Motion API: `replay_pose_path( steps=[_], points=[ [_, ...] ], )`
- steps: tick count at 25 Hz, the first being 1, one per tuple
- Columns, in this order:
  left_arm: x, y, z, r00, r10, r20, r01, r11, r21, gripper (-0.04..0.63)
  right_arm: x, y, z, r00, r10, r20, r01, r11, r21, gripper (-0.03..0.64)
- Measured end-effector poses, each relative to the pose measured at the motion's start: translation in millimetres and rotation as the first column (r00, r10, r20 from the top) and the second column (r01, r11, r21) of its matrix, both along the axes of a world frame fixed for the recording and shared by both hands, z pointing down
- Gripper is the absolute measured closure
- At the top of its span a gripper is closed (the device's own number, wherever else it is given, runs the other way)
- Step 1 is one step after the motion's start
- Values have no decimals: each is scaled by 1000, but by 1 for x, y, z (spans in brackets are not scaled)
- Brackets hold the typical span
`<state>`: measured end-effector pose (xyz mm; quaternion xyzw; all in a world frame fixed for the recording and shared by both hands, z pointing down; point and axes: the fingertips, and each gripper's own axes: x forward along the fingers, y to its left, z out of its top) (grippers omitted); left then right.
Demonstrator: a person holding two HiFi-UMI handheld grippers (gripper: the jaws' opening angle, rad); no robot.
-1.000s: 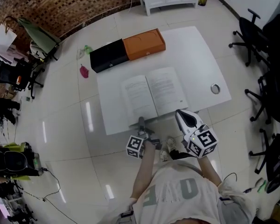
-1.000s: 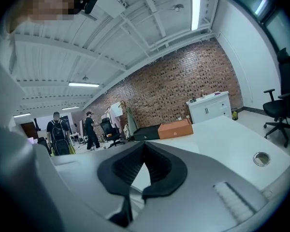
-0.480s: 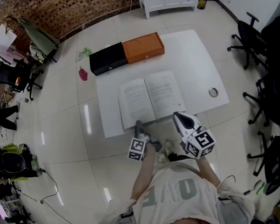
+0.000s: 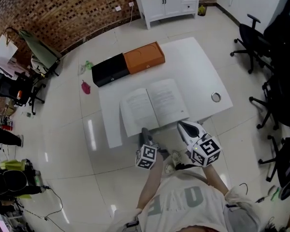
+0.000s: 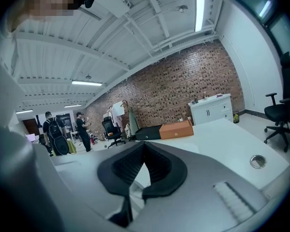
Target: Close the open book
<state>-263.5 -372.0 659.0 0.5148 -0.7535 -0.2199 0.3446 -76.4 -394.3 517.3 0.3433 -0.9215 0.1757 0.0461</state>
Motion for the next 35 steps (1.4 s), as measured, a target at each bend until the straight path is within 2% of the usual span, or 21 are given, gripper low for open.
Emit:
replay_pose_path(
  steps=[2, 5, 8, 11, 15, 20, 22, 25, 27, 29, 32, 35],
  points=[
    [9, -5, -14, 994, 52, 95, -52, 999, 4, 492, 4, 0, -3, 1000, 11, 6, -11, 1000, 2, 614],
    [21, -11, -30, 968, 129, 214, -130, 991, -5, 495, 4, 0, -9, 1000, 15, 14, -16, 1000, 7, 614],
    [31, -18, -41, 939, 184, 289, -190, 982, -7, 499, -2, 3, -11, 1000, 7, 15, -7, 1000, 10, 614],
    [44, -23, -49, 914, 229, 336, -241, 970, -4, 502, -4, 8, -10, 1000, 2, 13, -2, 1000, 10, 614],
    [71, -32, -56, 882, 294, 368, -313, 950, -10, 502, 6, 9, -10, 999, 31, 32, -31, 1000, -1, 614],
    [102, -42, -56, 855, 371, 363, -386, 922, -31, 520, 22, 7, -7, 995, 87, 38, -87, 996, -15, 614],
    [120, -49, -51, 822, 425, 379, -438, 897, -56, 511, 28, 7, -5, 994, 107, 35, -107, 994, -21, 614],
    [151, -61, -29, 746, 526, 408, -520, 843, -136, 488, 32, 6, -3, 991, 131, 31, -130, 991, -27, 614],
    [165, -65, -17, 719, 562, 408, -546, 821, -170, 506, 35, 6, -3, 989, 144, 26, -143, 989, -25, 614],
    [176, -68, -10, 717, 575, 395, -556, 813, -174, 597, 43, 6, -3, 987, 158, 22, -158, 987, -21, 614],
    [191, -69, -9, 700, 593, 397, -579, 797, -170, 597, 57, 6, 0, 983, 182, 16, -182, 983, -25, 614],
    [191, -68, -23, 721, 571, 392, -573, 810, -127, 597, 65, 6, 0, 980, 199, 18, -198, 980, -29, 614]
  ],
)
